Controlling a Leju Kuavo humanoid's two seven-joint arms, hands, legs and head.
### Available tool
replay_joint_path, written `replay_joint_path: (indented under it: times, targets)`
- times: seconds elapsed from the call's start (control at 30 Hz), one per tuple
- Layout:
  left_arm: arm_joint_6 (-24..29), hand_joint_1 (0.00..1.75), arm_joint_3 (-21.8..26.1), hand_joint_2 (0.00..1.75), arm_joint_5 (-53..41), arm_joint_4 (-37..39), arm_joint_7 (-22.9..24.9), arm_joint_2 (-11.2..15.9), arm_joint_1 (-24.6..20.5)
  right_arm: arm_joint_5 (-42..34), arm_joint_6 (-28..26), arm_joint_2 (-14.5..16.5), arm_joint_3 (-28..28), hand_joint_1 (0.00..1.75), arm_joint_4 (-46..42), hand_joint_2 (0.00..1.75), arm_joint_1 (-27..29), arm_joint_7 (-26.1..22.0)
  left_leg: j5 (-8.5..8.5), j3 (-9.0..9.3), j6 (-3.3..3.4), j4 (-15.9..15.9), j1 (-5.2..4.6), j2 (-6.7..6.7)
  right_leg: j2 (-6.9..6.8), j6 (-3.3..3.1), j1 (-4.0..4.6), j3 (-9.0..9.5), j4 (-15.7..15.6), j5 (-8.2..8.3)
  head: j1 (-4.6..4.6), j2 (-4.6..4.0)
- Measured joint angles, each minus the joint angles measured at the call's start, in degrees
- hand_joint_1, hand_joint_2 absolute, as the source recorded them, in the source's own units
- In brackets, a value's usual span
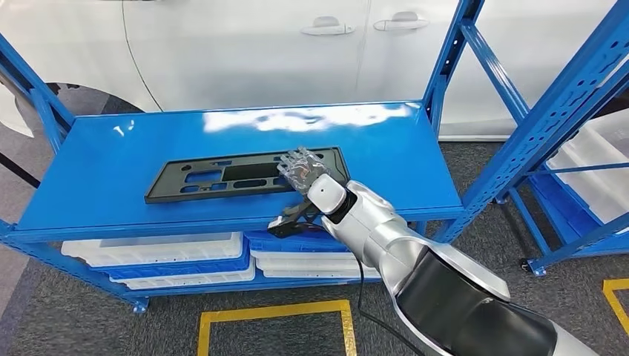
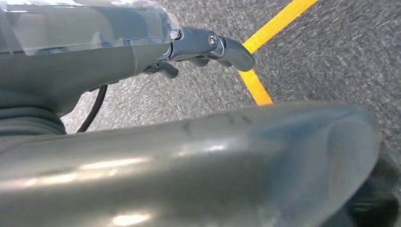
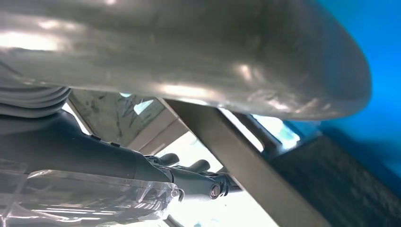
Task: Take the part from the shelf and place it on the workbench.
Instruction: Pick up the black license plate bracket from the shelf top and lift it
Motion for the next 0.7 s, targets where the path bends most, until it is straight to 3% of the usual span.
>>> replay_joint_path:
  times: [0.07, 0.13, 0.2, 0.3, 0.33, 0.37, 0.4, 0.47, 0.5, 0.57, 0.7]
  targets:
    - [0.1, 0.0, 0.0, 0.0, -0.1, 0.0, -0.1, 0.0, 0.1, 0.0, 0.1, 0.0, 0.0, 0.0, 0.0, 0.0, -0.1, 0.0, 0.11, 1.37, 0.81, -2.6, -0.24, -0.01, -0.01, 0.65, 0.18, 0.19, 0.0, -0.23, 0.0, 0.0]
    - [0.1, 0.0, 0.0, 0.0, 0.0, 0.0, -0.3, 0.0, 0.1, 0.1, 0.2, 0.0, 0.0, 0.0, 0.0, 0.0, -0.1, 0.0, 0.36, 1.65, 1.44, -3.0, -0.17, -0.12, -0.05, 1.24, 0.15, 0.39, -0.1, -0.28, 0.0, 0.0]
    - [0.1, 0.0, 0.0, 0.0, 0.3, 0.0, -0.5, 0.0, 0.1, 0.1, 0.3, 0.0, 0.0, 0.0, 0.0, 0.0, -0.2, 0.0, 0.46, 1.98, 1.91, -3.3, 0.03, -0.15, -0.11, 1.79, 0.04, -0.41, 1.9, -1.58, -0.01, 0.0]
    - [0.1, 0.0, 0.0, 0.0, 0.5, 0.0, -0.5, 0.0, 0.1, 0.2, 0.5, -0.1, 0.0, 0.0, 0.0, 0.0, -0.1, 0.0, 0.18, 2.18, 2.49, -3.4, 0.03, -0.12, -0.15, 2.39, -0.11, -6.27, 12.7, -6.12, 0.0, 0.0]
    - [0.1, 0.0, 0.0, 0.0, 0.5, 0.0, -0.5, 0.0, 0.1, 0.2, 0.6, -0.2, 0.0, 0.0, 0.0, 0.0, 0.1, 0.0, 0.05, 2.24, 2.59, -3.3, 0.0, -0.15, -0.15, 2.43, -0.12, -8.17, 15.7, -6.66, 0.0, 0.0]
    - [0.1, 0.0, 0.0, 0.0, 0.6, 0.0, -0.5, 0.1, 0.1, 0.2, 0.7, -0.3, 0.0, 0.0, 0.0, 0.0, 0.3, 0.0, -0.1, 2.34, 2.64, -3.3, -0.03, -0.2, -0.15, 2.37, -0.11, -9.13, 16.6, -6.09, 0.0, 0.0]
    - [0.1, 0.0, 0.0, 0.0, 0.6, 0.0, -0.5, 0.1, 0.2, 0.2, 0.8, -0.3, 0.0, 0.0, 0.0, 0.0, 0.4, 0.0, -0.28, 2.51, 2.64, -3.2, -0.07, -0.27, -0.15, 2.19, -0.08, -8.87, 15.1, -4.4, 0.0, 0.0]
    - [0.1, 0.0, 0.0, 0.0, 0.6, 0.0, -0.5, 0.0, 0.2, 0.2, 0.8, -0.4, 0.0, 0.0, 0.0, 0.0, 0.4, 0.0, -0.71, 3.01, 2.53, -3.1, -0.15, -0.39, -0.13, 1.45, 0.12, -5.77, 7.4, 0.27, 0.0, 0.0]
    - [0.1, 0.0, 0.0, 0.0, 0.6, 0.0, -0.5, 0.0, 0.2, 0.1, 0.8, -0.4, 0.0, 0.0, 0.0, 0.0, 0.3, 0.0, -0.91, 3.17, 2.39, -3.1, -0.26, -0.42, -0.12, 1.06, 0.3, -4.12, 3.7, 1.81, 0.0, 0.0]
    - [0.1, 0.0, 0.0, 0.0, 0.6, 0.1, -0.5, -0.1, 0.1, 0.1, 0.8, -0.4, 0.0, 0.0, 0.0, 0.0, 0.3, 0.0, -1.13, 3.25, 1.96, -3.1, -0.34, -0.43, -0.1, 0.54, 0.65, -2.54, 0.2, 2.61, 0.0, 0.0]
    - [0.0, 0.0, 0.0, 0.0, 0.5, 0.1, -0.5, -0.1, 0.1, -6.0, 2.6, -0.4, -1.9, 0.0, 0.0, 0.0, 0.4, -1.2, -2.27, 3.2, 0.82, -2.4, -0.52, -0.29, -0.13, -0.18, 0.13, -1.62, -1.2, 2.73, 0.0, 0.0]
